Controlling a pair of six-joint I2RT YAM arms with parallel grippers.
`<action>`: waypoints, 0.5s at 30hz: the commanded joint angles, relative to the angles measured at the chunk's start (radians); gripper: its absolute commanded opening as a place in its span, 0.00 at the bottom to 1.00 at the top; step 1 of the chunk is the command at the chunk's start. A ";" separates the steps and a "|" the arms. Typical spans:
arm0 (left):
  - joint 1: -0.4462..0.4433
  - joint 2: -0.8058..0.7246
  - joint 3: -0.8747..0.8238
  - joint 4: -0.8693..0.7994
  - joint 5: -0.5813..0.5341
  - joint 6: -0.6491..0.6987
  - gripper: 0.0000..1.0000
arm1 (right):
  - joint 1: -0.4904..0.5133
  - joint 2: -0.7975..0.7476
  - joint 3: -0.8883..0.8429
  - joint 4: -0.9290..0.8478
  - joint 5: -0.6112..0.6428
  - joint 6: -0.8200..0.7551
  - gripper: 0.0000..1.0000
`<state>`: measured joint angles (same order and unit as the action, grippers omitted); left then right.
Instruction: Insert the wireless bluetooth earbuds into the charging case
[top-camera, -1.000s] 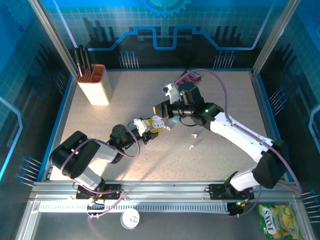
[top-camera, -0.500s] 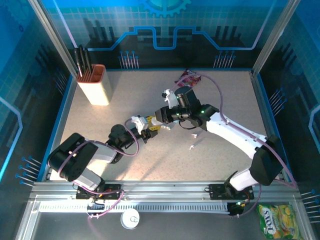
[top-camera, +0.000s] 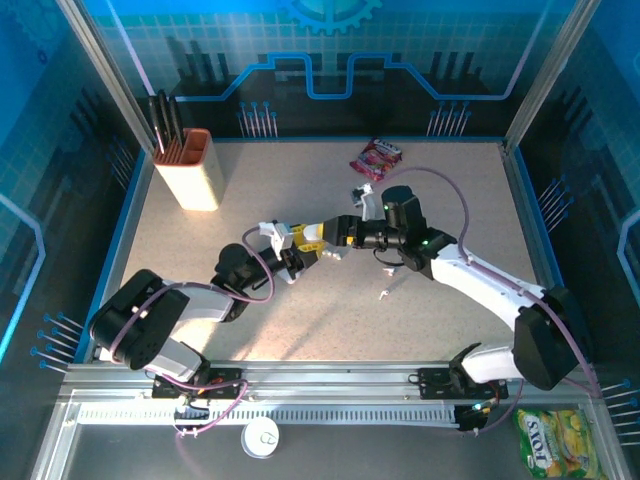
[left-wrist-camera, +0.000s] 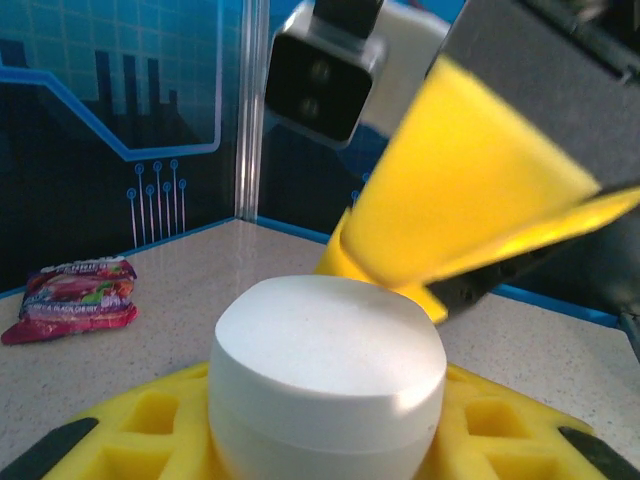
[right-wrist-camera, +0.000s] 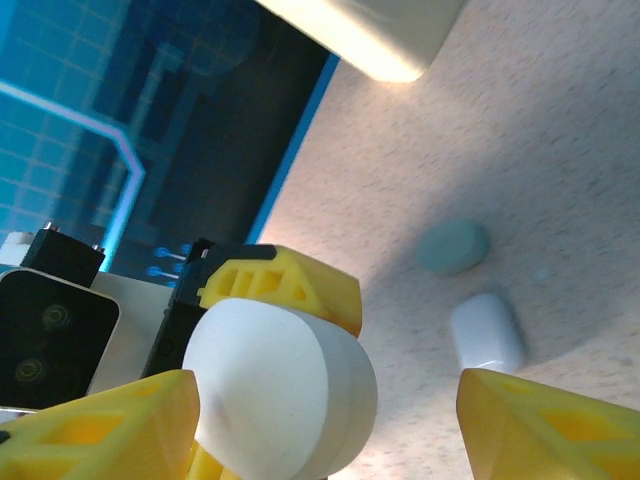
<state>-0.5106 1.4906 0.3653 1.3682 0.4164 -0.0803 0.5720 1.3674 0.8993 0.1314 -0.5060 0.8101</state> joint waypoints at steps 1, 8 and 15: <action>0.004 -0.027 0.026 0.034 0.032 -0.012 0.36 | -0.008 0.038 -0.043 0.228 -0.120 0.146 0.70; 0.001 -0.020 0.024 0.034 0.041 0.025 0.36 | -0.011 0.122 -0.089 0.508 -0.209 0.325 0.60; 0.000 -0.030 0.011 0.034 0.040 0.042 0.37 | -0.017 0.115 -0.089 0.464 -0.186 0.302 0.40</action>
<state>-0.5068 1.4826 0.3698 1.3724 0.4259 -0.0566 0.5659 1.4818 0.8169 0.5503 -0.6750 1.1122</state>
